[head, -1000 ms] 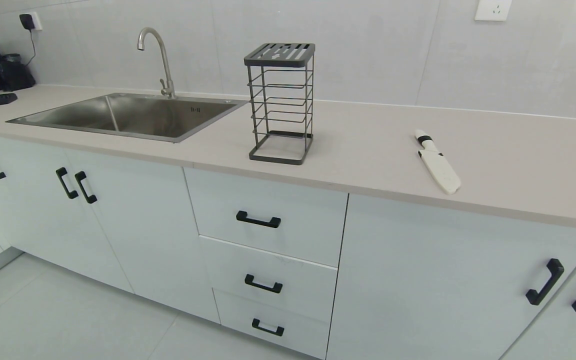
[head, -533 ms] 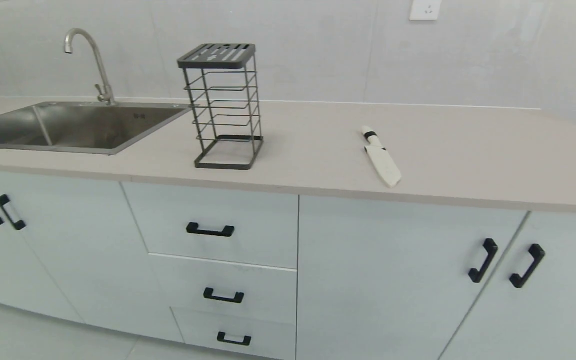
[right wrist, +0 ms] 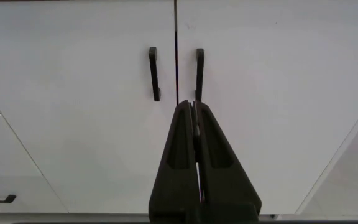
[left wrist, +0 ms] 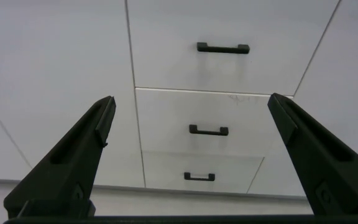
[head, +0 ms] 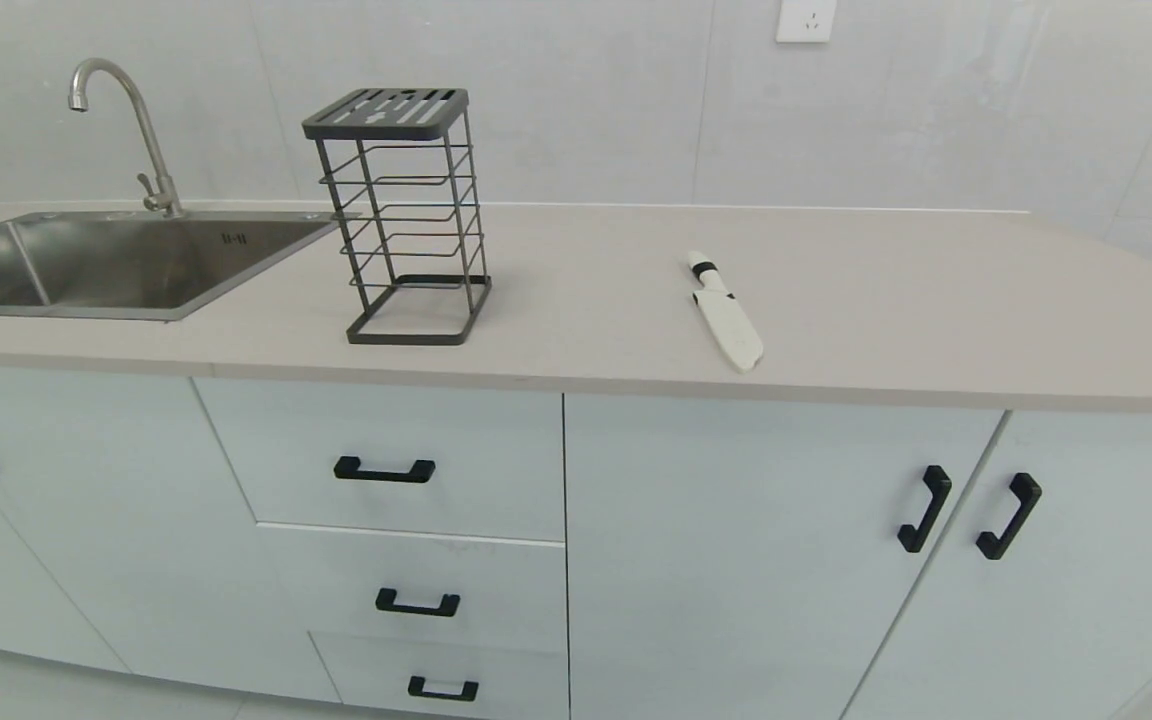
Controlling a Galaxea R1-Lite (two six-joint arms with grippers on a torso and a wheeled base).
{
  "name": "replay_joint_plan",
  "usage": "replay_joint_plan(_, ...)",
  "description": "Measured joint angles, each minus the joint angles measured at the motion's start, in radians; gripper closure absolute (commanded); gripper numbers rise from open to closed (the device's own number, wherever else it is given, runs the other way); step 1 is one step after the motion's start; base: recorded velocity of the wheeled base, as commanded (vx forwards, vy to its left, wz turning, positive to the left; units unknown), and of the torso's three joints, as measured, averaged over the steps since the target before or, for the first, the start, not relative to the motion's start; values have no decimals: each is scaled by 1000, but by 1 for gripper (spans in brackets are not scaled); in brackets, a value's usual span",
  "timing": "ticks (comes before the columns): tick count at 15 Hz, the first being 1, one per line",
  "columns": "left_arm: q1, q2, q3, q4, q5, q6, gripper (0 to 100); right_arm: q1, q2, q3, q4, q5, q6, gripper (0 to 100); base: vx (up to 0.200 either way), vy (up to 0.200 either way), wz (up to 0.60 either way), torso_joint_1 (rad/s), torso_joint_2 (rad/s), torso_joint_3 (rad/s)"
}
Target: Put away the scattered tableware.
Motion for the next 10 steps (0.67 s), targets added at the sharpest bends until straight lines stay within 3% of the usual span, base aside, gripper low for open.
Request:
replay_joint_plan(3,0,0,0,0,0,0,0,-1,0,0,-1,0,0,100,0,0,0,0,0,0)
replay_joint_plan(9,0,0,0,-1,1,-3,0,0,1,0,2,-1,0,100,0,-200,0,2,-1,2)
replay_joint_plan(10,0,0,0,0,2,-3,0,0,1,0,0,0,0,100,0,0,0,0,0,0)
